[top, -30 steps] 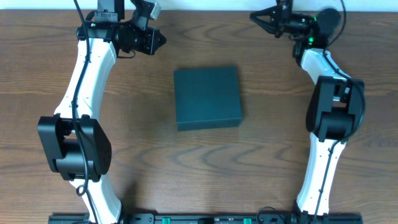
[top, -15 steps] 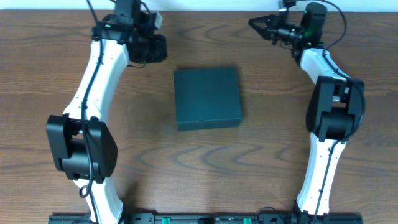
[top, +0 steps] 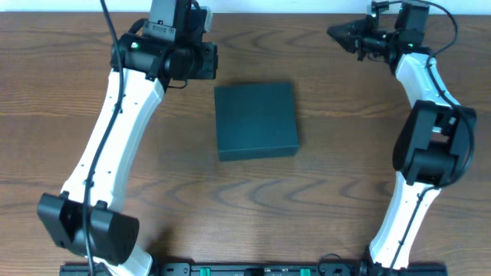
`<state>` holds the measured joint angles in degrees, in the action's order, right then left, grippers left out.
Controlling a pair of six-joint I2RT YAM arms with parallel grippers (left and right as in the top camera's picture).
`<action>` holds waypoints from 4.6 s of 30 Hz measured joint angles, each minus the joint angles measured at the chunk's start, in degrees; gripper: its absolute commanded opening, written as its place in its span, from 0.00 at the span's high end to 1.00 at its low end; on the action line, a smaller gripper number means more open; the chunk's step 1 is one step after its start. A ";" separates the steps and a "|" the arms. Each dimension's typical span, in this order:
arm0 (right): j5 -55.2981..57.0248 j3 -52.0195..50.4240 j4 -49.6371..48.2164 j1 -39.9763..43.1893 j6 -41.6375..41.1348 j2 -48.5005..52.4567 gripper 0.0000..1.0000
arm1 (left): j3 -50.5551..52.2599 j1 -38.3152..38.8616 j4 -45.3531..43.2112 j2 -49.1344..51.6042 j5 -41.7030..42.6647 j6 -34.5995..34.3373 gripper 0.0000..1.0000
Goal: Pack container
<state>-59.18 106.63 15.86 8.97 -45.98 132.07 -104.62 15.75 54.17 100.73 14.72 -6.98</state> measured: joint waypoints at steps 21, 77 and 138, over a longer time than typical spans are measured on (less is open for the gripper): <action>33.77 -26.71 23.91 -12.55 29.11 -62.82 0.98 | 11.47 -0.02 16.04 -30.77 -2.97 14.99 0.94; 32.02 -61.77 30.82 -13.81 29.97 -80.17 0.01 | 79.52 -16.04 -20.26 -80.35 -10.34 5.97 0.04; 42.80 -65.33 25.79 -13.81 33.64 -87.27 0.01 | 95.60 -19.71 -23.82 -100.02 -12.59 5.95 0.04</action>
<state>-16.38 41.30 41.65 -4.84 -12.34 44.80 -9.02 -3.97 30.35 0.71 2.13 -1.04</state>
